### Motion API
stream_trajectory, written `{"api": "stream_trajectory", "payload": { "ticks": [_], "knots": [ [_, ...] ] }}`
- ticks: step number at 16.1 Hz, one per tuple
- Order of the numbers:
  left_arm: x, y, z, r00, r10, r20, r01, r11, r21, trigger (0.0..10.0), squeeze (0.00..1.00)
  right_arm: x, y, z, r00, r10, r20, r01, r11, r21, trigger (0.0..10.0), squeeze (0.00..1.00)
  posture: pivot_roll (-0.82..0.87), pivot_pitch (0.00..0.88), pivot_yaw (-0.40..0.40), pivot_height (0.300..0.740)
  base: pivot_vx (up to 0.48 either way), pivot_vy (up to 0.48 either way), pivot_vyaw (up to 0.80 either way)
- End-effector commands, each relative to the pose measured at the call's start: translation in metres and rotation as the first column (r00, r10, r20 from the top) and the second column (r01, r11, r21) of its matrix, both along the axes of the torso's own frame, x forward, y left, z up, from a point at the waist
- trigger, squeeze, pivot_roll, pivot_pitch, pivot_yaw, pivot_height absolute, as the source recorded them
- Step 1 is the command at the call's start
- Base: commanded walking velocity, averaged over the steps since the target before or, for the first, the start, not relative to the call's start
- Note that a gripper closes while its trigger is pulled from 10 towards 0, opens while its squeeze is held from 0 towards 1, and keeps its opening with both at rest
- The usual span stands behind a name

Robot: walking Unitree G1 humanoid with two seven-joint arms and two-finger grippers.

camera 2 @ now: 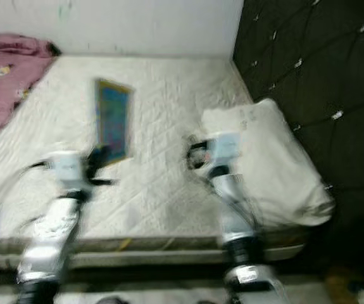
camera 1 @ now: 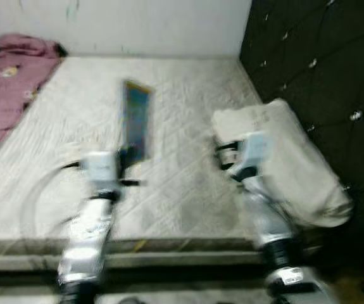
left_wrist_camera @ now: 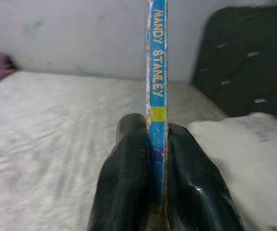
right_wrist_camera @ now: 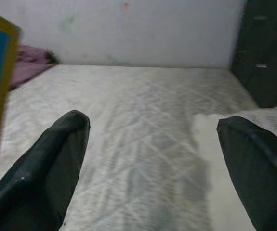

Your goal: Clean up the room

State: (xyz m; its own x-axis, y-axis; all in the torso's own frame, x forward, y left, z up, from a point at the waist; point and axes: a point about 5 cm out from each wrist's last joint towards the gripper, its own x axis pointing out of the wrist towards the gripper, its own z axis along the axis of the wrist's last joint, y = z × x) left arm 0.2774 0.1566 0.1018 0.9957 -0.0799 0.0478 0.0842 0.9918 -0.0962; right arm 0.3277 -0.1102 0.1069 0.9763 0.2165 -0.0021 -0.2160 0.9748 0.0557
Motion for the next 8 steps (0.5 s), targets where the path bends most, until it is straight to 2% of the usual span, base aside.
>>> {"api": "stream_trajectory", "payload": {
  "ticks": [1, 6, 8],
  "knots": [
    [0.0042, -0.0068, 0.0079, 1.000, -0.005, 0.028, 0.005, 1.000, -0.005, 10.0, 0.00, 0.0025, -0.0127, 0.0022, 0.999, -0.032, 0.007, 0.032, 0.999, -0.014, 10.0, 0.00, -0.10, 0.000, 0.003, 0.740, 0.000, 0.000, 0.00],
    [0.0049, -0.0075, 0.0074, 1.000, 0.003, 0.027, -0.003, 1.000, 0.000, 10.0, 0.00, 0.0032, -0.0146, 0.0006, 0.999, -0.040, -0.006, 0.040, 0.999, -0.002, 10.0, 0.00, -0.10, 0.000, 0.003, 0.740, 0.000, 0.000, 0.00],
    [0.0057, -0.0075, 0.0083, 1.000, 0.004, 0.029, -0.004, 1.000, 0.001, 10.0, 0.00, 0.0035, -0.0146, 0.0006, 0.999, -0.042, -0.007, 0.042, 0.999, -0.001, 10.0, 0.00, -0.10, 0.000, 0.003, 0.740, 0.000, 0.000, -0.44]
  ]
}}
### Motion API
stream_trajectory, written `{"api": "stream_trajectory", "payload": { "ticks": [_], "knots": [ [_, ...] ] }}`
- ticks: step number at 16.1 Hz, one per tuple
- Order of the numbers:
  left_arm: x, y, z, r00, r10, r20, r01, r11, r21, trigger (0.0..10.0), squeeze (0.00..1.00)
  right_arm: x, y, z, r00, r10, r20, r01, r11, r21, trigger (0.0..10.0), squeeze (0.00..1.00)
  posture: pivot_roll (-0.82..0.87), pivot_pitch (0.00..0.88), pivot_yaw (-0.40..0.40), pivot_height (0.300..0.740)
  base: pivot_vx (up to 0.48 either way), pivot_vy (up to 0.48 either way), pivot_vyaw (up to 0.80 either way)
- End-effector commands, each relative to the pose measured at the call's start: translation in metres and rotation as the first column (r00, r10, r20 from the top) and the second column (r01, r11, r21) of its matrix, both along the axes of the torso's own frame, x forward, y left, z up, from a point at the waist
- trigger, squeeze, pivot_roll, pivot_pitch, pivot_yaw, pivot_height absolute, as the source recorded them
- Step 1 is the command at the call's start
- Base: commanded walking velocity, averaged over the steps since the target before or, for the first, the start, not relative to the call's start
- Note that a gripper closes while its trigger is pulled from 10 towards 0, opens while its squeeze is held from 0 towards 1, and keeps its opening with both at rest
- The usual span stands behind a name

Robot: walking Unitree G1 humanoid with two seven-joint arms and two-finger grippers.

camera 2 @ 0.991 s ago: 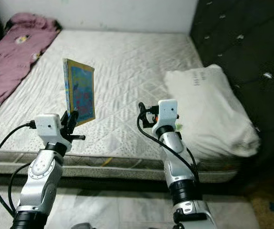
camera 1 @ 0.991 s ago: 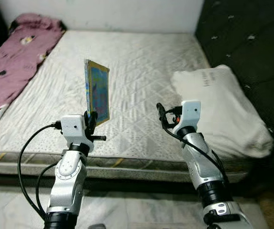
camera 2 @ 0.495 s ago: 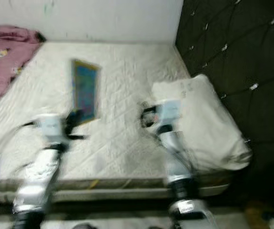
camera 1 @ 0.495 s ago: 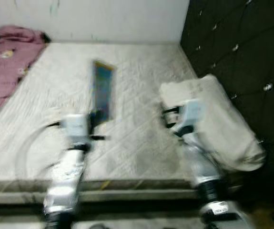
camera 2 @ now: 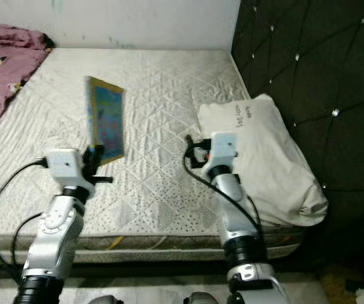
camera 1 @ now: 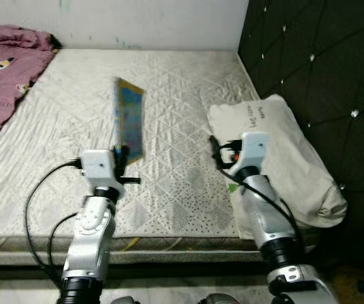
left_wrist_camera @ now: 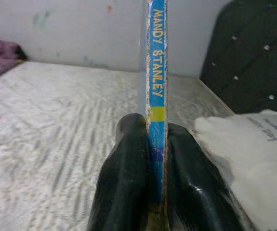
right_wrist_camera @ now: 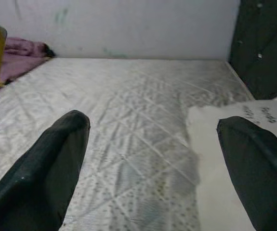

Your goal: Clean up the room

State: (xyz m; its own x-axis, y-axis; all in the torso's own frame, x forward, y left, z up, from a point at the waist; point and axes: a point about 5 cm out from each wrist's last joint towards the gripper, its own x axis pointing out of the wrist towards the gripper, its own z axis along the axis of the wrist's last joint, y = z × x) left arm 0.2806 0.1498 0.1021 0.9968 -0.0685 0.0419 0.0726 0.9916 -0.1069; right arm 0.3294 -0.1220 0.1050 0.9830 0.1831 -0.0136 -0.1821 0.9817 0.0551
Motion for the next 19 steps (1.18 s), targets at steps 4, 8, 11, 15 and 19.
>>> {"api": "stream_trajectory", "payload": {
  "ticks": [4, 8, 11, 15, 19],
  "knots": [
    [0.003, -0.002, 0.008, 0.999, -0.007, 0.036, 0.007, 1.000, 0.011, 10.0, 0.00, 0.003, -0.003, 0.002, 1.000, -0.008, 0.004, 0.008, 1.000, 0.000, 10.0, 0.00, -0.10, 0.000, 0.002, 0.740, 0.000, -0.298, -0.11],
    [0.003, -0.003, 0.007, 0.999, -0.007, 0.032, 0.007, 1.000, 0.008, 10.0, 0.00, 0.003, -0.003, 0.002, 1.000, -0.009, -0.005, 0.009, 1.000, 0.002, 10.0, 0.00, -0.10, 0.000, -0.001, 0.740, 0.000, -0.339, 0.00],
    [0.003, -0.002, 0.007, 0.999, -0.001, 0.037, 0.000, 1.000, 0.015, 10.0, 0.00, 0.003, -0.004, 0.001, 1.000, -0.012, -0.006, 0.012, 1.000, 0.002, 10.0, 0.00, -0.11, 0.000, 0.002, 0.740, 0.000, -0.320, 0.00],
    [0.004, 0.005, 0.004, 0.996, 0.086, 0.020, -0.088, 0.994, 0.064, 10.0, 0.00, 0.002, -0.004, 0.001, 1.000, -0.017, -0.009, 0.017, 1.000, 0.002, 10.0, 0.00, -0.10, 0.000, 0.002, 0.740, 0.000, 0.000, 0.00],
    [0.004, 0.011, 0.004, 0.997, 0.075, 0.014, -0.076, 0.996, 0.050, 10.0, 0.00, 0.002, -0.005, 0.000, 1.000, -0.018, -0.013, 0.018, 1.000, 0.002, 10.0, 0.00, -0.10, 0.000, 0.001, 0.740, 0.000, 0.000, 0.00]
  ]
}}
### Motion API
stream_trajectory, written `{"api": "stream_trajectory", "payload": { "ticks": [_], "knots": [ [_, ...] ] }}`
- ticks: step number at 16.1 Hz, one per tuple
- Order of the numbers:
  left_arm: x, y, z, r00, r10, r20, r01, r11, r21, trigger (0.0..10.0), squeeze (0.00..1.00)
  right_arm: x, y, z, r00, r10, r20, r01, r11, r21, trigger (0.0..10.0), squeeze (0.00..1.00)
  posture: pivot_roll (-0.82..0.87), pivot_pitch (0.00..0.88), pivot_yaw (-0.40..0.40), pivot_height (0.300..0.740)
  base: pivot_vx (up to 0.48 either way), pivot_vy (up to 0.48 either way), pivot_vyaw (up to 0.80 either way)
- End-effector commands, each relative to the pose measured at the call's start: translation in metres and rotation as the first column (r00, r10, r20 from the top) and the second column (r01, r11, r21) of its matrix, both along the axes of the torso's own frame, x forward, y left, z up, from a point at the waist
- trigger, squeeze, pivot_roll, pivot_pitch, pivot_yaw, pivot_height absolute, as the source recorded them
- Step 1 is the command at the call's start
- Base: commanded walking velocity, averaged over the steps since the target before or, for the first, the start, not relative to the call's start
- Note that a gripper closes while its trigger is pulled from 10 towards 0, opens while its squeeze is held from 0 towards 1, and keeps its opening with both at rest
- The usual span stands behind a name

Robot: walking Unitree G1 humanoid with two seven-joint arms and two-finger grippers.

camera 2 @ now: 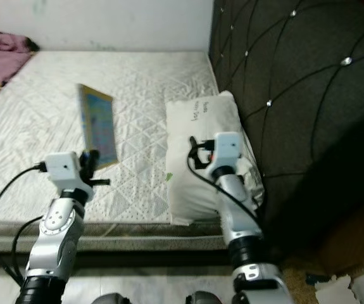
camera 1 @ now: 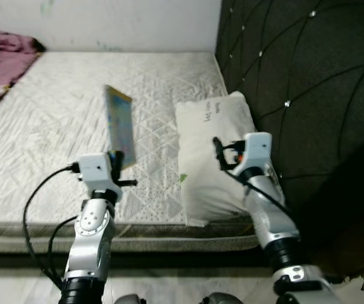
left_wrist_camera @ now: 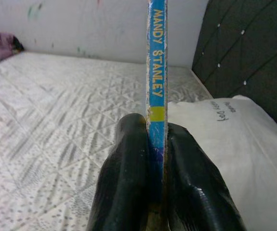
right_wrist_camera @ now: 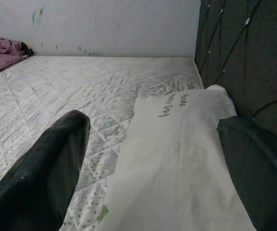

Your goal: Clean up the room

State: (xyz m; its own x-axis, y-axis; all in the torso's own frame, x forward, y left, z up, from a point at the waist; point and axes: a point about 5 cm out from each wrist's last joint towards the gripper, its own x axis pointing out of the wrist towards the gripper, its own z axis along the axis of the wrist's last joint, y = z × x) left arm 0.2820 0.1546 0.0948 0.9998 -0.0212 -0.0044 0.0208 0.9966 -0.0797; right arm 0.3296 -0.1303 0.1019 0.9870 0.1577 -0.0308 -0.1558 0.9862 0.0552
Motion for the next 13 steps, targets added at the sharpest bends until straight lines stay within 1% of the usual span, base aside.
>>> {"api": "stream_trajectory", "payload": {
  "ticks": [1, 2, 4, 5, 7, 9, 12, 13],
  "knots": [
    [0.0018, 0.0073, 0.0107, 0.998, 0.020, 0.063, -0.021, 1.000, 0.020, 10.0, 0.00, 0.0022, 0.0038, 0.0025, 1.000, 0.009, -0.002, -0.009, 1.000, 0.001, 10.0, 0.00, -0.10, 0.000, 0.001, 0.740, 0.000, 0.000, -0.42],
    [0.0019, 0.0068, 0.0106, 0.998, 0.018, 0.062, -0.019, 1.000, 0.010, 10.0, 0.00, 0.0022, 0.0036, 0.0024, 1.000, 0.008, -0.003, -0.008, 1.000, 0.004, 10.0, 0.00, -0.10, 0.000, 0.000, 0.740, 0.000, 0.000, -0.80],
    [0.0025, 0.0053, 0.0118, 0.998, 0.016, 0.067, -0.018, 0.999, 0.042, 10.0, 0.00, 0.0020, 0.0031, 0.0022, 1.000, 0.006, -0.005, -0.006, 1.000, 0.003, 10.0, 0.00, -0.10, 0.000, 0.000, 0.740, 0.000, 0.000, -0.80],
    [0.0034, 0.0035, 0.0118, 0.997, 0.025, 0.079, -0.030, 0.998, 0.056, 10.0, 0.00, 0.0020, 0.0028, 0.0024, 1.000, 0.005, -0.003, -0.005, 1.000, 0.001, 10.0, 0.00, -0.10, 0.000, 0.000, 0.740, 0.000, 0.000, 0.00],
    [0.0021, 0.0022, 0.0132, 0.996, -0.004, 0.091, 0.001, 1.000, 0.030, 10.0, 0.00, 0.0020, 0.0032, 0.0028, 1.000, 0.007, 0.001, -0.007, 1.000, -0.001, 10.0, 0.00, -0.10, 0.000, 0.000, 0.740, 0.000, 0.000, 0.00],
    [0.0017, 0.0022, 0.0135, 0.996, -0.013, 0.089, 0.011, 1.000, 0.018, 10.0, 0.00, 0.0019, 0.0039, 0.0031, 1.000, 0.010, 0.003, -0.010, 1.000, -0.004, 10.0, 0.00, -0.10, 0.000, 0.000, 0.740, 0.000, 0.000, 0.00],
    [0.0005, -0.0013, 0.0156, 0.992, -0.053, 0.111, 0.052, 0.999, 0.004, 10.0, 0.00, 0.0016, 0.0049, 0.0036, 1.000, 0.023, 0.013, -0.023, 0.999, -0.029, 10.0, 0.00, -0.10, 0.001, -0.001, 0.740, 0.000, 0.000, 0.60],
    [0.0003, -0.0022, 0.0159, 0.992, -0.063, 0.114, 0.063, 0.998, 0.003, 10.0, 0.00, 0.0017, 0.0044, 0.0035, 1.000, 0.021, 0.012, -0.020, 0.999, -0.029, 10.0, 0.00, -0.10, 0.002, -0.001, 0.740, 0.319, 0.000, 0.59]
  ]
}}
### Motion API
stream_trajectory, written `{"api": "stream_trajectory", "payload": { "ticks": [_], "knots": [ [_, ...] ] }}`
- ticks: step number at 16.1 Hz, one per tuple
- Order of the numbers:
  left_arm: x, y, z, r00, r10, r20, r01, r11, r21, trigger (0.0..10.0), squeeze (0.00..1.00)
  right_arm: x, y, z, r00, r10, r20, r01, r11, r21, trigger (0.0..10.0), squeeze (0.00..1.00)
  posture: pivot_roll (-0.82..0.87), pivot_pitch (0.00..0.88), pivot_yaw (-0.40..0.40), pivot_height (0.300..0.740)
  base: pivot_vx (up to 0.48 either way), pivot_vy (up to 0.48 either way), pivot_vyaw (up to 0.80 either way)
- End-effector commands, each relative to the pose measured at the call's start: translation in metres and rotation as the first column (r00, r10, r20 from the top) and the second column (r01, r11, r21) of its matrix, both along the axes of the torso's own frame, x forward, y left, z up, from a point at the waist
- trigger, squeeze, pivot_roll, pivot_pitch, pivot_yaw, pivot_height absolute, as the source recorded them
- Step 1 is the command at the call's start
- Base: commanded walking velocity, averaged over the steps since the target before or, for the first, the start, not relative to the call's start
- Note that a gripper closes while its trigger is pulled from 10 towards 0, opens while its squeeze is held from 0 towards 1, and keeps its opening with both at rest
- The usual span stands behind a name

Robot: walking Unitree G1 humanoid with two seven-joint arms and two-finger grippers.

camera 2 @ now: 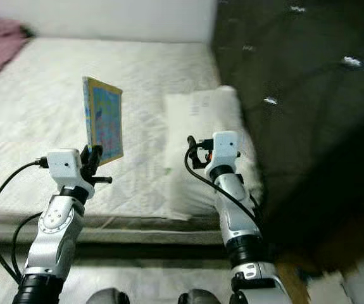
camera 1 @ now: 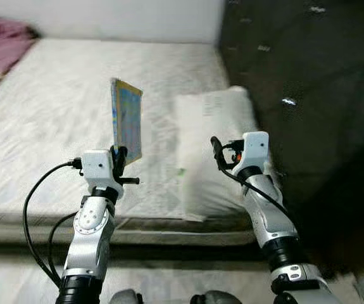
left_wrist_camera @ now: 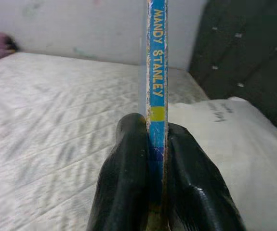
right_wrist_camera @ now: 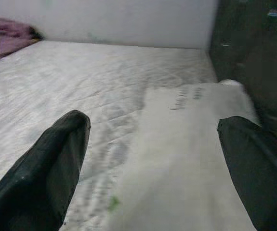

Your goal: Clean up the room

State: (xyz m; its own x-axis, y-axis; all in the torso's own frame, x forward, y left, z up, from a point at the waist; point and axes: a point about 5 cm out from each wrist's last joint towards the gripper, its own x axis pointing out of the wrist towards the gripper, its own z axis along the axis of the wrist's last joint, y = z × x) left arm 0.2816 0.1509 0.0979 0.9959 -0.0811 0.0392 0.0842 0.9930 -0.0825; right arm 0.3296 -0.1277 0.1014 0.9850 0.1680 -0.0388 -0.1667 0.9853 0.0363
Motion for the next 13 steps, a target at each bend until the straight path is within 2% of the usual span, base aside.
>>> {"api": "stream_trajectory", "payload": {
  "ticks": [1, 8, 13],
  "knots": [
    [0.0005, 0.0009, 0.0126, 0.998, -0.007, 0.070, 0.007, 1.000, -0.006, 10.0, 0.00, 0.0019, 0.0013, 0.0037, 1.000, 0.005, 0.013, -0.005, 1.000, -0.006, 10.0, 0.00, -0.10, 0.002, -0.001, 0.740, 0.382, 0.000, 0.00],
    [0.0012, 0.0002, 0.0120, 0.998, -0.010, 0.064, 0.011, 1.000, -0.015, 10.0, 0.00, 0.0020, 0.0014, 0.0034, 1.000, 0.003, 0.012, -0.003, 1.000, -0.007, 10.0, 0.00, -0.11, 0.002, 0.001, 0.740, 0.374, 0.000, 0.00],
    [0.0020, -0.0010, 0.0085, 0.999, 0.010, 0.036, -0.008, 0.999, -0.034, 10.0, 0.00, 0.0019, -0.0011, 0.0027, 1.000, -0.003, 0.010, 0.003, 1.000, -0.008, 10.0, 0.00, -0.11, 0.005, 0.001, 0.740, 0.000, 0.000, 0.00]
  ]
}}
